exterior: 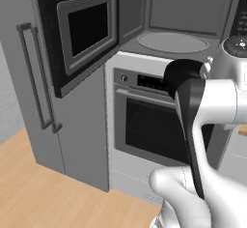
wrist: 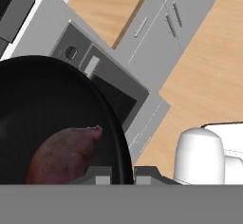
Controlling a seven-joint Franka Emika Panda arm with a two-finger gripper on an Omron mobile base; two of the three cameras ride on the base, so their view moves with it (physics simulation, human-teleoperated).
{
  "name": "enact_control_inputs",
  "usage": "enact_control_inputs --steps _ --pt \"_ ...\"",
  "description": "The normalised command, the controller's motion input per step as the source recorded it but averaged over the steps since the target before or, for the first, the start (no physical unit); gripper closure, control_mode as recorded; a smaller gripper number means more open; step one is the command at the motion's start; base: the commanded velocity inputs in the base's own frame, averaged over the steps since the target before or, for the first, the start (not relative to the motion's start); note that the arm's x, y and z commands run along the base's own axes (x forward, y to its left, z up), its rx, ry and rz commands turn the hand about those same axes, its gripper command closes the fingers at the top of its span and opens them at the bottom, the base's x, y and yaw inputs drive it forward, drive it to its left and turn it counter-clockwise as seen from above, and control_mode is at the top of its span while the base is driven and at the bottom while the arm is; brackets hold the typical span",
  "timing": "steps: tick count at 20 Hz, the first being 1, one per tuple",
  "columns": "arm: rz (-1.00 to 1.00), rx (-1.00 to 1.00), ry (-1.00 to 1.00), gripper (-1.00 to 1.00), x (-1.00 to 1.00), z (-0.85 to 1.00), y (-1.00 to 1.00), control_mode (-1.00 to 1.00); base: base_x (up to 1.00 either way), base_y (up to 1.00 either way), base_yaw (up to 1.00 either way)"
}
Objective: Pick the potato from the sink and place it in the bowl. Then pick the bowl and place it in the microwave. Then close the microwave door and press the start button.
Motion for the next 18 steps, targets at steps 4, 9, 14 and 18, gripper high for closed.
enact_control_inputs --steps 4,9,14,18 --pt "0.0 0.0 0.0 1.0 0.0 0.0 0.0 1.0 0.29 -0.23 0.0" --pt "0.0 0.0 0.0 1.0 0.0 0.0 0.0 1.0 0.47 -0.38 0.02" --pt "0.0 0.0 0.0 1.0 0.0 0.0 0.0 1.0 0.51 0.17 0.0" --pt "0.0 0.0 0.0 1.0 0.0 0.0 0.0 1.0 0.5 0.18 0.0"
